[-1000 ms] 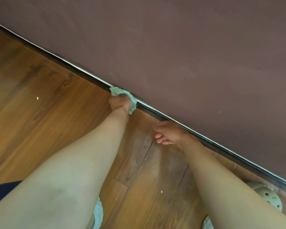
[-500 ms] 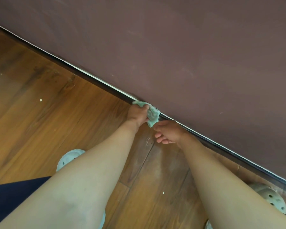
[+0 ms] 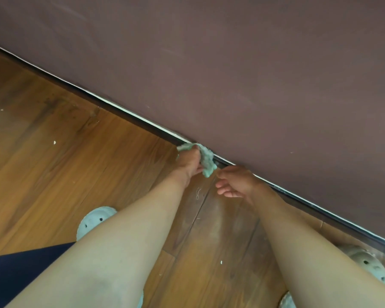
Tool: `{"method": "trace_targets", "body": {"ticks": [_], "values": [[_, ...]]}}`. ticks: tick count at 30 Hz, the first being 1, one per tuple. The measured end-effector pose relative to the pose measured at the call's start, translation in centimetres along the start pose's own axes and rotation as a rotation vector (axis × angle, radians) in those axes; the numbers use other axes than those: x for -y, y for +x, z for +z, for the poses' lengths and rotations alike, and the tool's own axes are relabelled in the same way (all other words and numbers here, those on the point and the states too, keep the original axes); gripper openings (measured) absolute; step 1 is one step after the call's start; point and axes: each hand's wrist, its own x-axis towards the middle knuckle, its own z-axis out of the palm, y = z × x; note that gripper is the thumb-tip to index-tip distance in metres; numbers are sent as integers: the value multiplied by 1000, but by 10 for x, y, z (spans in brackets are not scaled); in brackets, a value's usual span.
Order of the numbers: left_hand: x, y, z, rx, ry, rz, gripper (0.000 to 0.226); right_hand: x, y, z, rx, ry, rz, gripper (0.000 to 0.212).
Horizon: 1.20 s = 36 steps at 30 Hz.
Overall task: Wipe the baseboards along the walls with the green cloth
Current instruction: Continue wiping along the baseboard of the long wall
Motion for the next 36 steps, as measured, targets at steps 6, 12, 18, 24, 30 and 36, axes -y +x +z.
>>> {"method": "trace_targets", "body": {"ticks": [6, 12, 18, 24, 30, 36], "values": [[5, 11, 3, -53, 113, 71, 34, 8, 1, 4, 6, -54, -30, 12], [-21, 23, -28, -336, 35, 86, 34, 3, 4, 0, 16, -64, -40, 12], [-34, 52, -52, -380, -133, 38, 53, 1, 8, -2, 16, -57, -27, 11], [-10, 31, -29, -161, -70, 77, 30, 4, 6, 2, 33, -65, -23, 9], [-17, 24, -28, -247, -26, 119, 23, 5, -1, -1, 46, -109, -37, 11], [-16, 17, -20, -262, -13, 89, 38, -7, -3, -16, 12, -92, -21, 9]]}}
